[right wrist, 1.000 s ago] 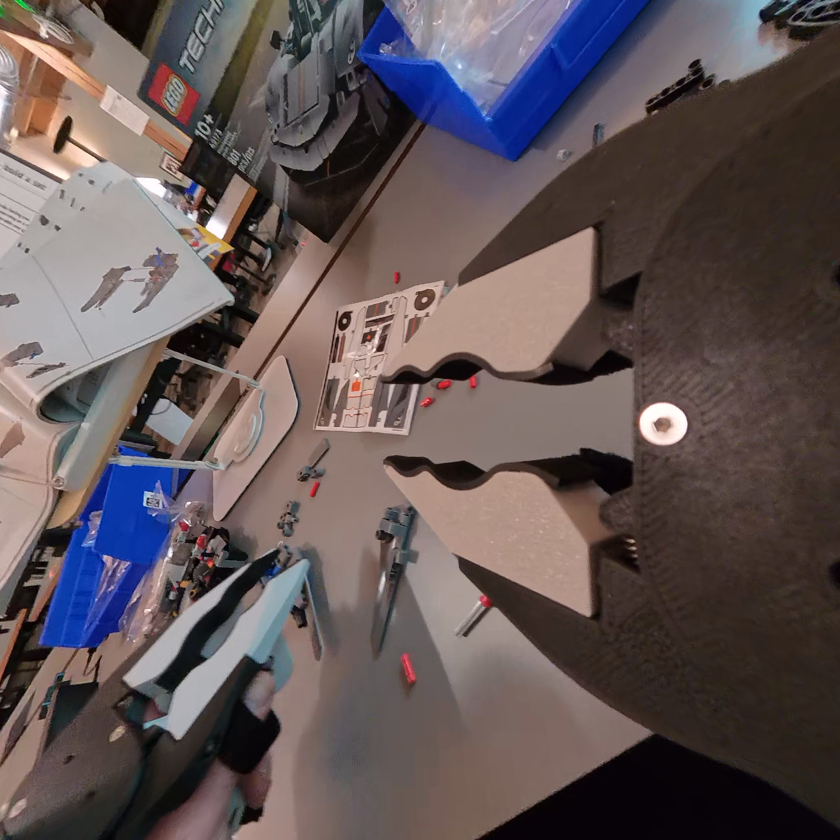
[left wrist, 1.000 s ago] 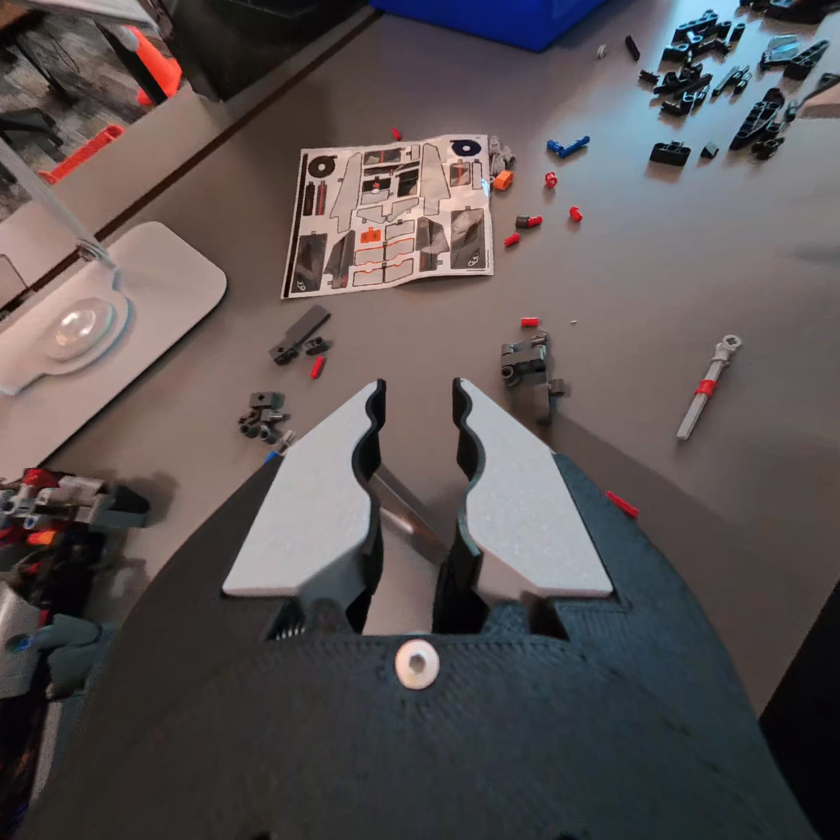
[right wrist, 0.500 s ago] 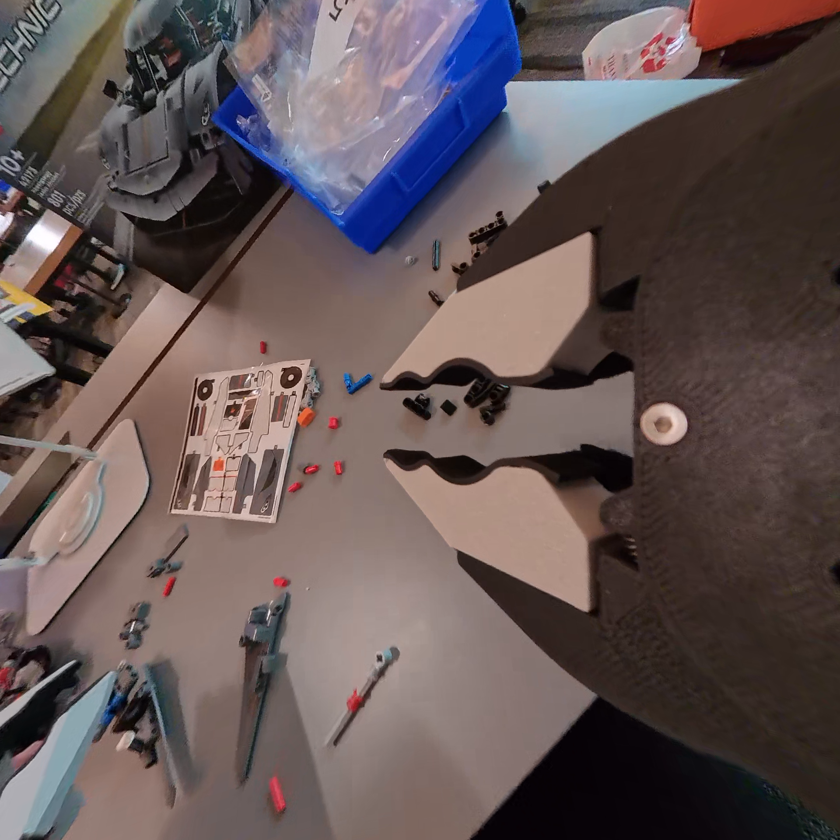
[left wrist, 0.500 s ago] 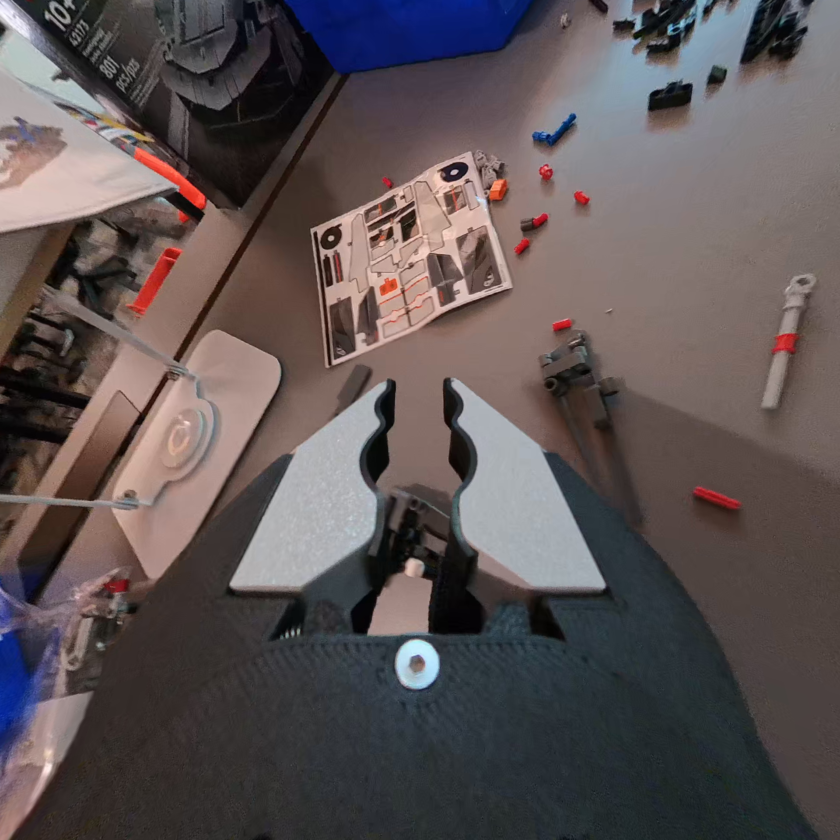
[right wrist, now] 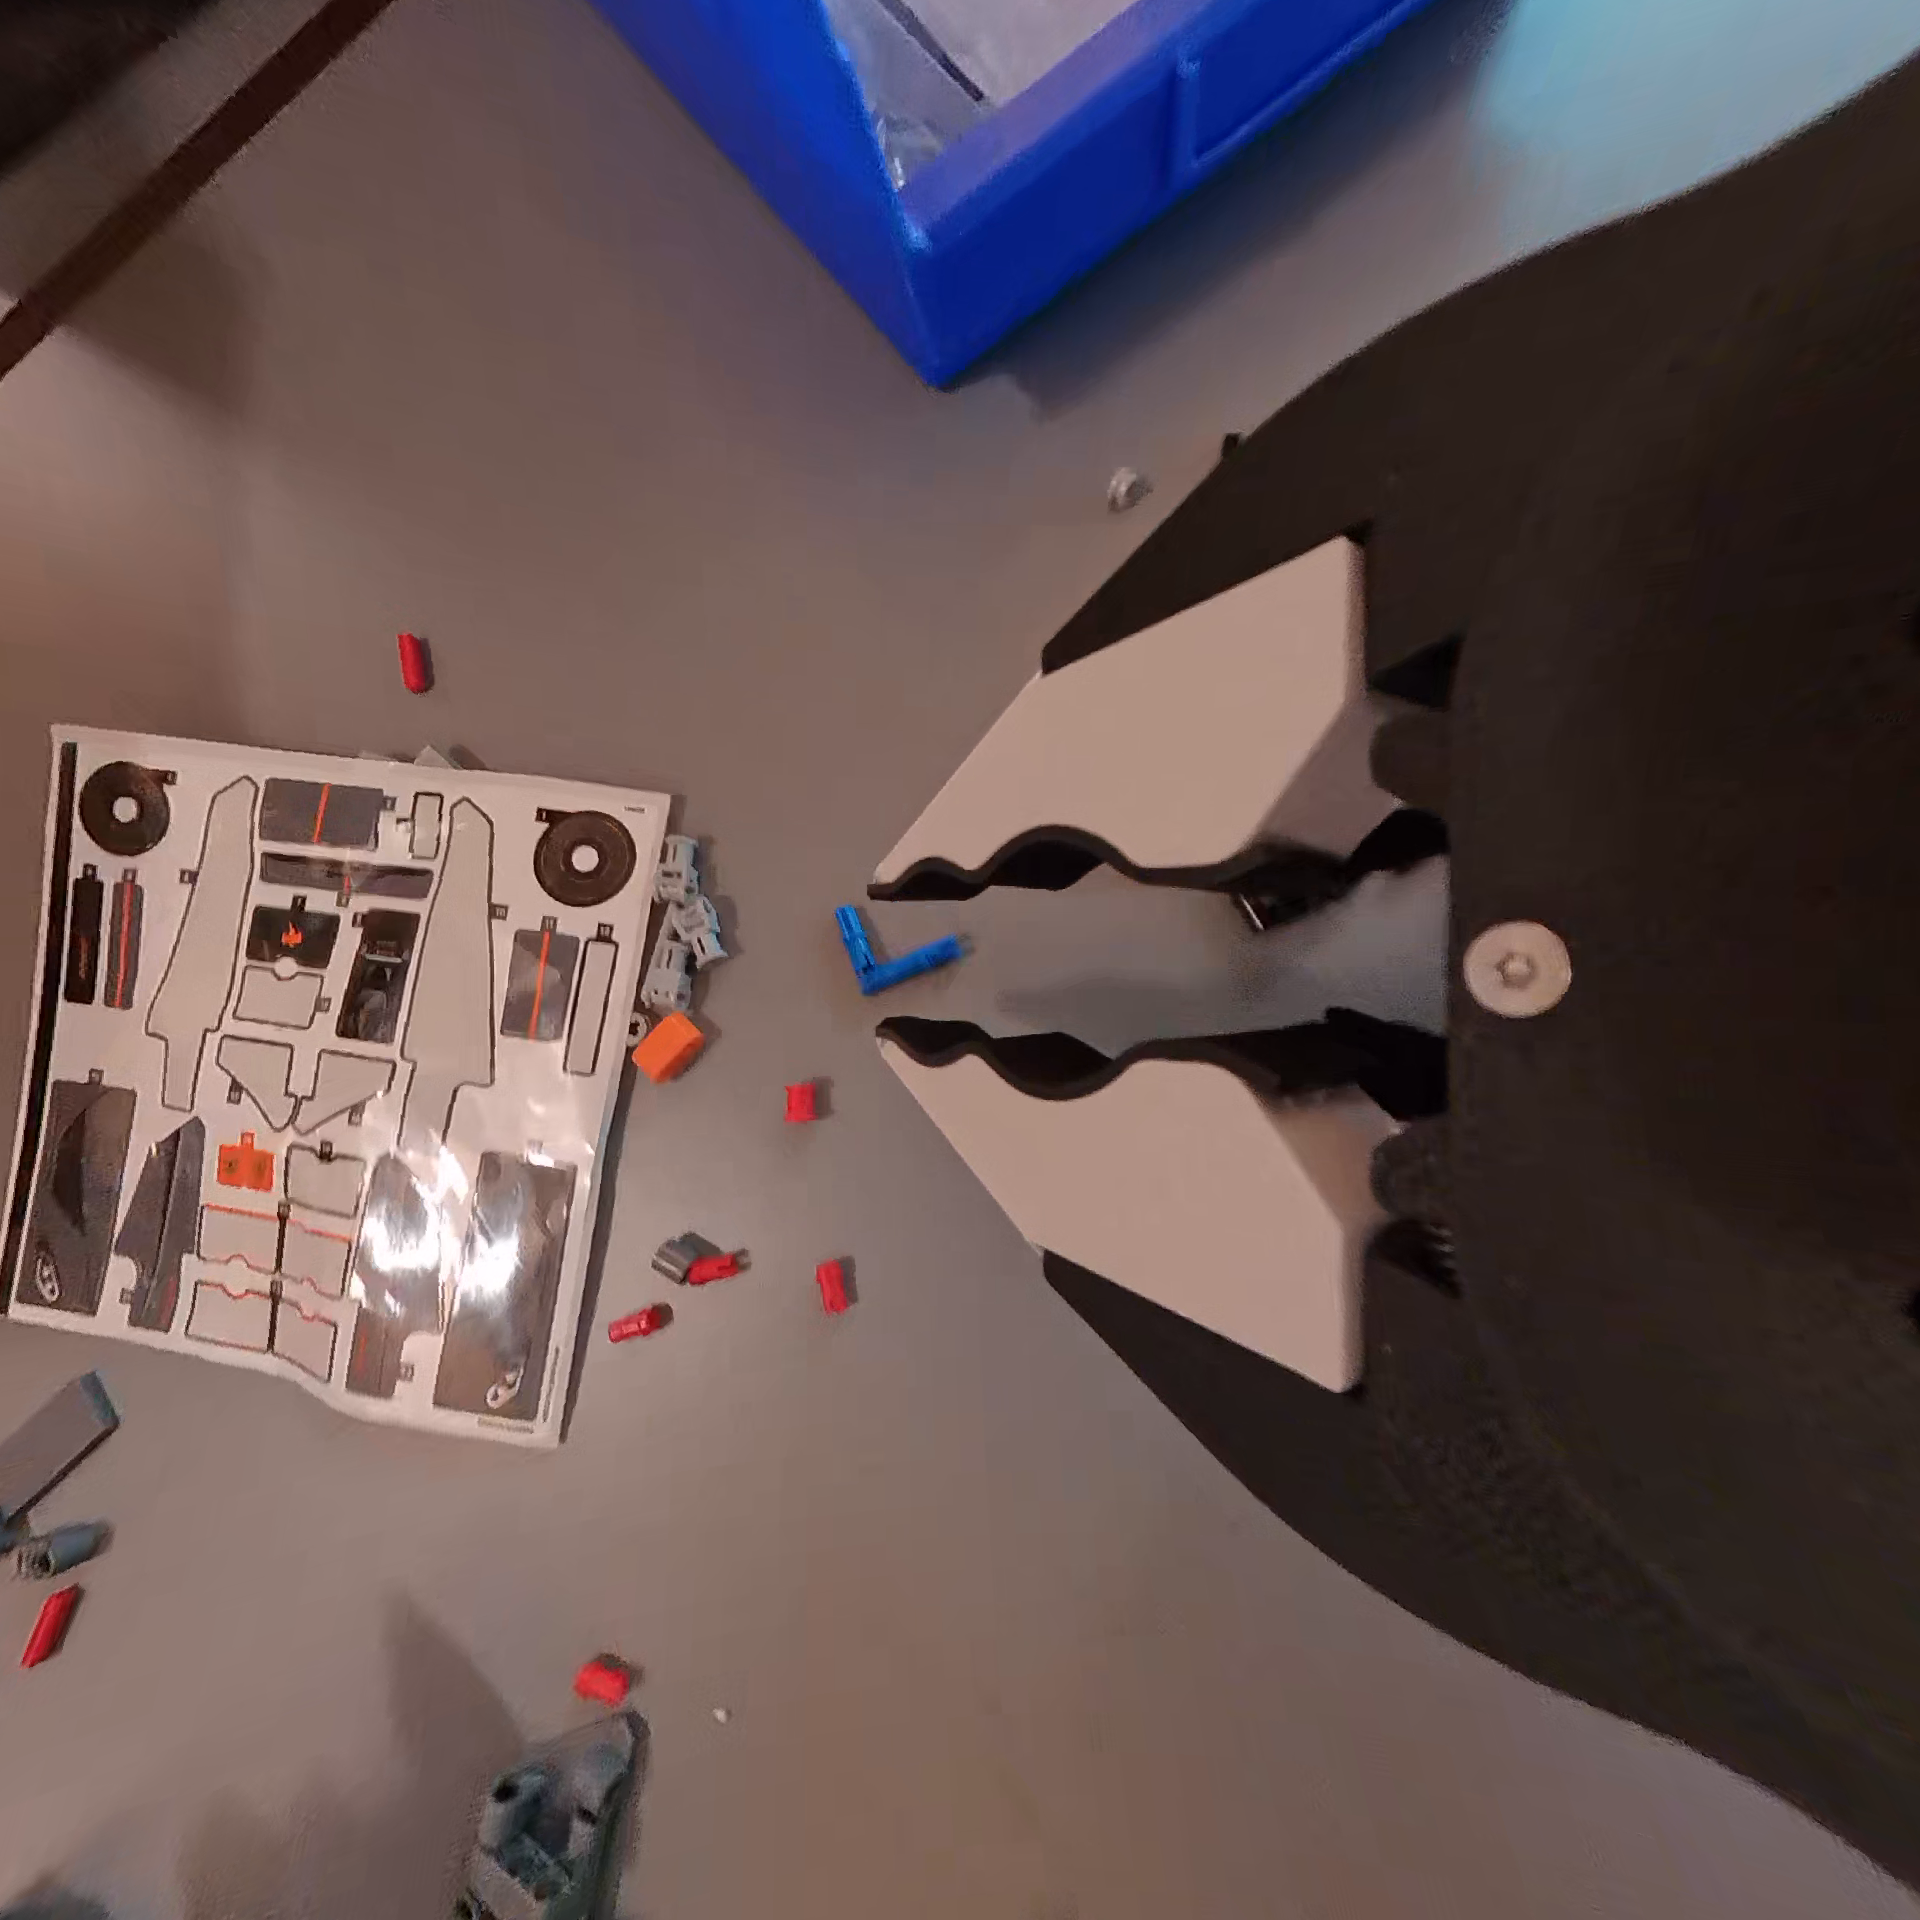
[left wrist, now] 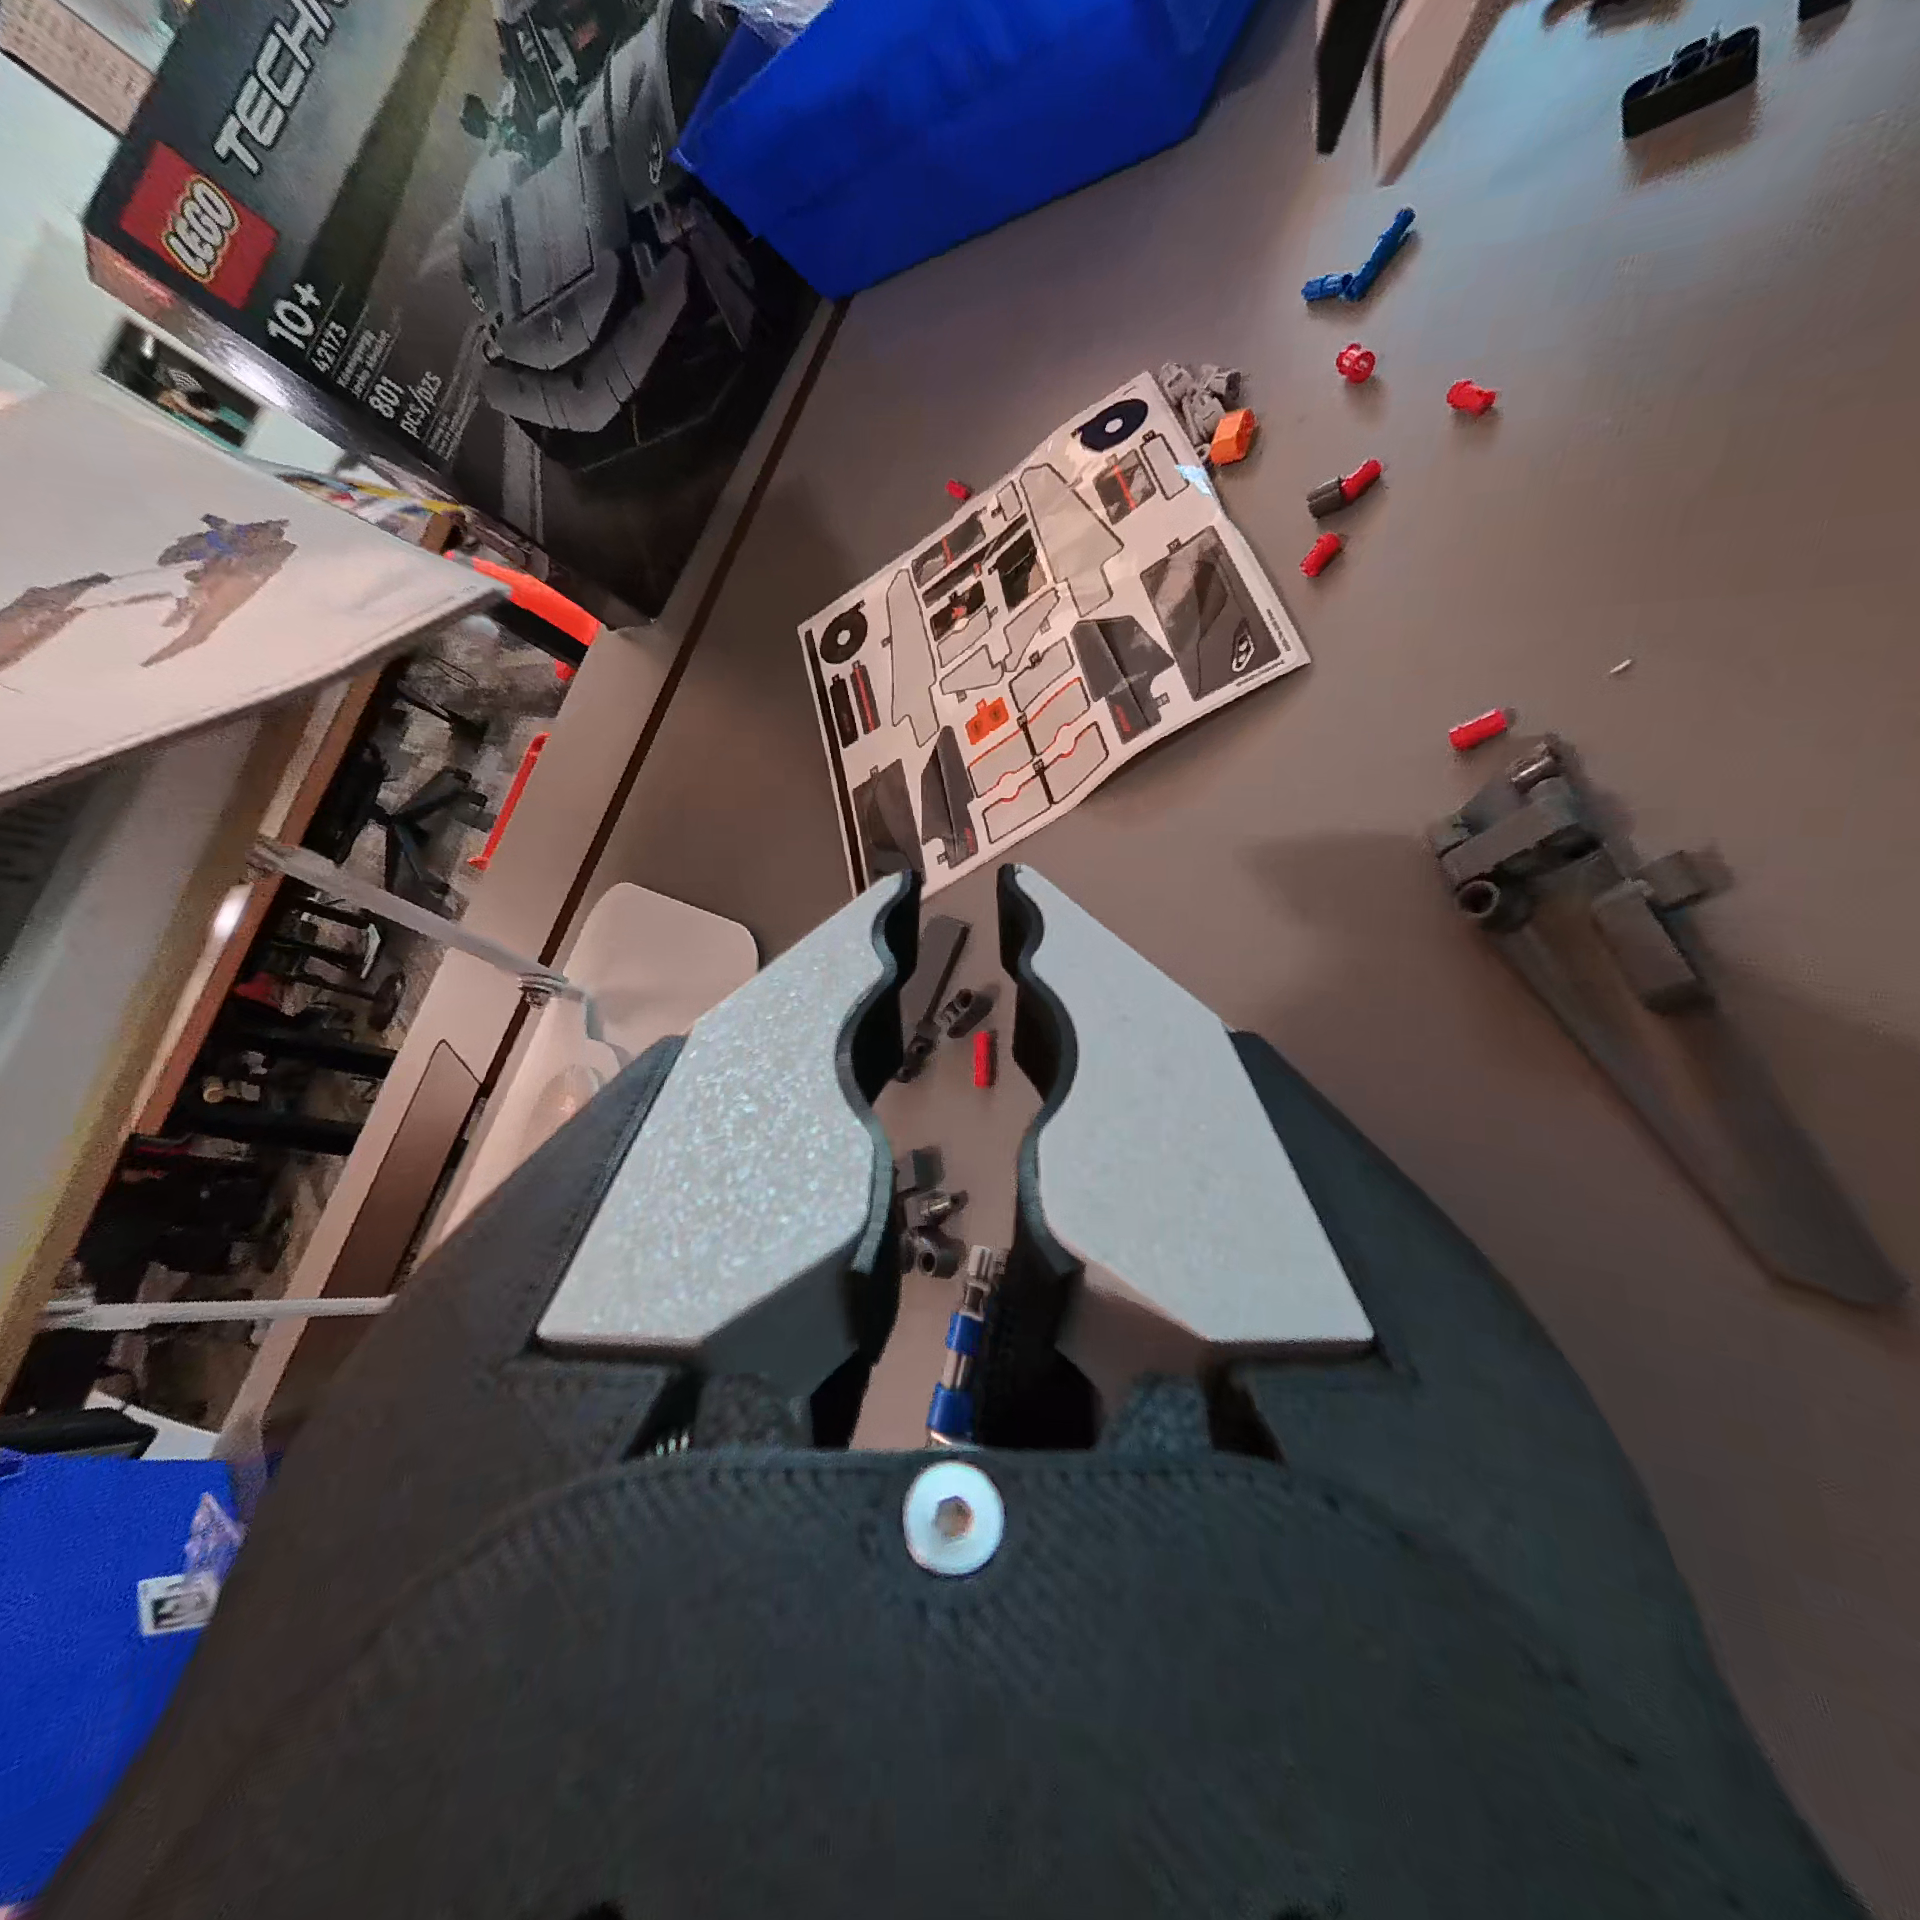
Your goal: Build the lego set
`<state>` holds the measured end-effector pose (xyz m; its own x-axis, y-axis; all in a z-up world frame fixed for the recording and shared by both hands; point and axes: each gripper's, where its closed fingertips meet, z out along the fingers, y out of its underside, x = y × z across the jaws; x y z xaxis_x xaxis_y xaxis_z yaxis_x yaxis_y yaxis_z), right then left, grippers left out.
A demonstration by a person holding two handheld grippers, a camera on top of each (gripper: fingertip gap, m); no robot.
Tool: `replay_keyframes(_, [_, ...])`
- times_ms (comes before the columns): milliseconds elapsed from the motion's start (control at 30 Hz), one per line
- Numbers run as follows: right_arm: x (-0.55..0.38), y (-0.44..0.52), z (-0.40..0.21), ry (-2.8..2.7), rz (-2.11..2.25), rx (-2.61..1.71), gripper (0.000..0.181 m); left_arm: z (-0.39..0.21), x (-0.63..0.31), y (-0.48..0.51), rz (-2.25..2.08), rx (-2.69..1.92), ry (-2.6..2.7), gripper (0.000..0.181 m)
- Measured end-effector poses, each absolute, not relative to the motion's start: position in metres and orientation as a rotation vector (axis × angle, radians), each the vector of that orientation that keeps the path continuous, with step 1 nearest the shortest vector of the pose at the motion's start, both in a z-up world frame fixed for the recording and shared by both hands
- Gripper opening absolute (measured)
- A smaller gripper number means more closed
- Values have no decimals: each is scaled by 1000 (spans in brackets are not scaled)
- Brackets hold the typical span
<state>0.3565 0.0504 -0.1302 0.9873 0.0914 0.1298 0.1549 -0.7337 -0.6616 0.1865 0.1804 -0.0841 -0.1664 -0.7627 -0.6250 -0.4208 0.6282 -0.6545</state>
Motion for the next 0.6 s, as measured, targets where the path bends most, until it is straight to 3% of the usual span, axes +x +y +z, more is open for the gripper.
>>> replay_keyframes(233, [360, 61, -135, -85, 91, -2439, 20, -81, 185, 184, -392, -950, 1767, 10])
replay_keyframes(600, [360, 63, -156, 12, 19, -2494, 16, -77, 185, 177, -389, -928, 1761, 10])
